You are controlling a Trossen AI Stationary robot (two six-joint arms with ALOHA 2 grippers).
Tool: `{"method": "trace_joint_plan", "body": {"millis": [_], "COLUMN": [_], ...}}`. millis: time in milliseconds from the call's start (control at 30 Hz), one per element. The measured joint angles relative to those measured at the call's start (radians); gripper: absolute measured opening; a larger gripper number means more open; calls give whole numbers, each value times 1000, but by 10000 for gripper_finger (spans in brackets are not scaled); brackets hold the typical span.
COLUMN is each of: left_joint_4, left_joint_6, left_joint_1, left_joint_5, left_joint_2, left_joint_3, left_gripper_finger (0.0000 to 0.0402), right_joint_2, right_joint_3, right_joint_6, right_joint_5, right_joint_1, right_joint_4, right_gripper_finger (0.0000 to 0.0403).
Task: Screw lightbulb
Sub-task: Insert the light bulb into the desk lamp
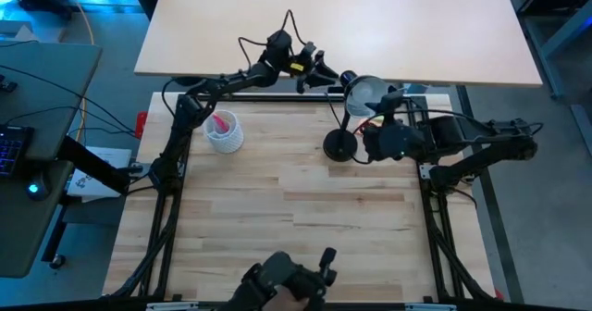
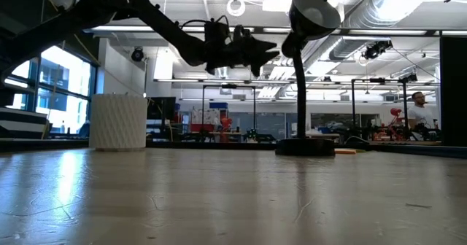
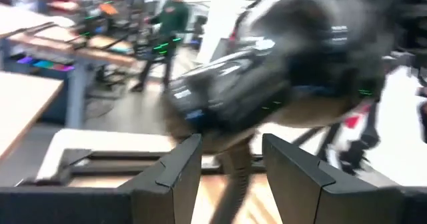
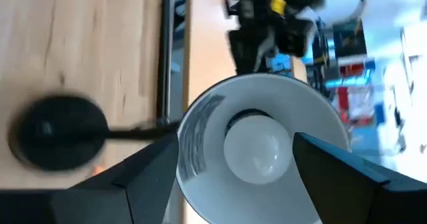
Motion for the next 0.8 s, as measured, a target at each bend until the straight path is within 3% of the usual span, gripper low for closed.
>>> {"method": "trace_joint_plan", "body": {"millis": [300, 500, 600, 800], "left_joint_4": [-311, -264, -257, -241], "left_joint_6": [232, 236, 236, 283], "left_joint_1": [-12, -17, -27, -53], "left_joint_5": [-208, -232, -302, -335], "left_joint_2": [0, 0, 0, 0], "left_joint_3": [0, 0, 0, 0], "left_gripper_finger": [154, 154, 154, 154], "right_joint_2": [0, 0, 6, 51], "right_joint_3": [0, 0, 0, 0], "right_joint_6": [-248, -262, -282, -433], "right_joint_5": [21, -42, -60, -59], "right_joint_1": [-73, -145, -182, -241], "right_joint_4": [-19, 4, 33, 108], "right_gripper_finger": [291, 291, 291, 291]}}
